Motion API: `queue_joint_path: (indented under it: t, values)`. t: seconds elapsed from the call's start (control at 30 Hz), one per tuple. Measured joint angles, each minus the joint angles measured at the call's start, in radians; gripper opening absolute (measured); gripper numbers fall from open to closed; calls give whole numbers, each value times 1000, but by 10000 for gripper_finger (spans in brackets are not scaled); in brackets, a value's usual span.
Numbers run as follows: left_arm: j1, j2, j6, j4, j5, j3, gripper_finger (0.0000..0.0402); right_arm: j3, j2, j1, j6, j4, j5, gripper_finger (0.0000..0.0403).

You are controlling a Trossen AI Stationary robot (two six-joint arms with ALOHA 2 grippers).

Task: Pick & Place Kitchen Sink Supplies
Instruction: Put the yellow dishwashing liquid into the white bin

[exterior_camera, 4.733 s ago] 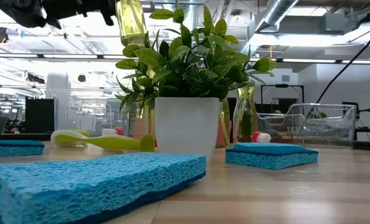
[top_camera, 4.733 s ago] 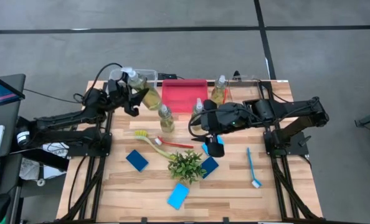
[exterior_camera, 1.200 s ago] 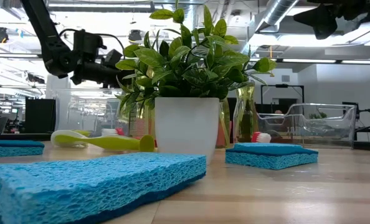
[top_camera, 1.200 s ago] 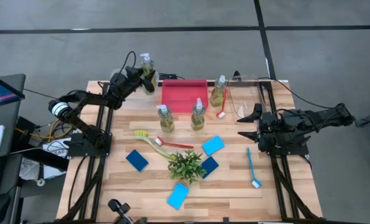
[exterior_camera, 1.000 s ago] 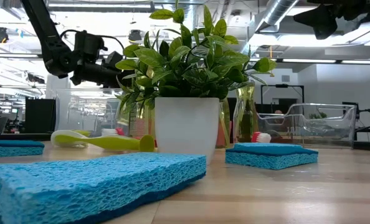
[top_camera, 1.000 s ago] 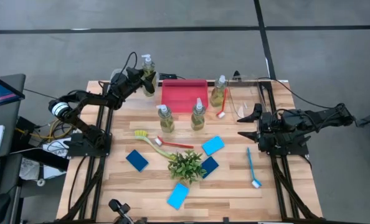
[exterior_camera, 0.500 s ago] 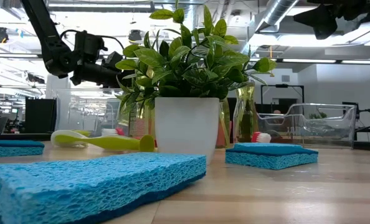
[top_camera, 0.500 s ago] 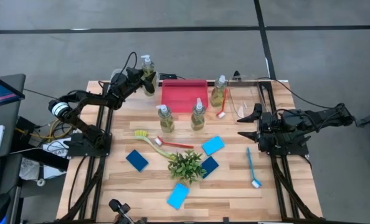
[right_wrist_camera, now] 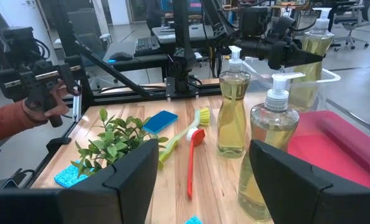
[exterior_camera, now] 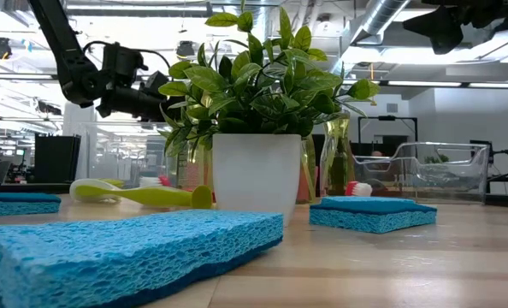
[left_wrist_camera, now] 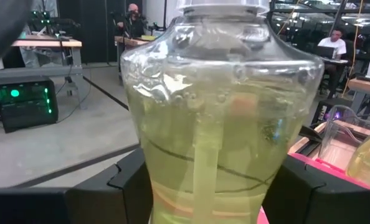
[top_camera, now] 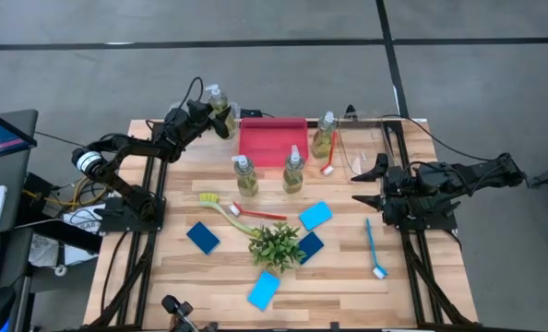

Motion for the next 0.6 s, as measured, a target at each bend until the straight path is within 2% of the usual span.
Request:
queue_joint_path:
  t: [0.3,0.6]
  values:
    - [0,0,11,-66,0,0,234,0,0,0,0,0,0,245]
    - [-8,0,35,-94,-8,-1,267,0,0,0,0,0,0,245]
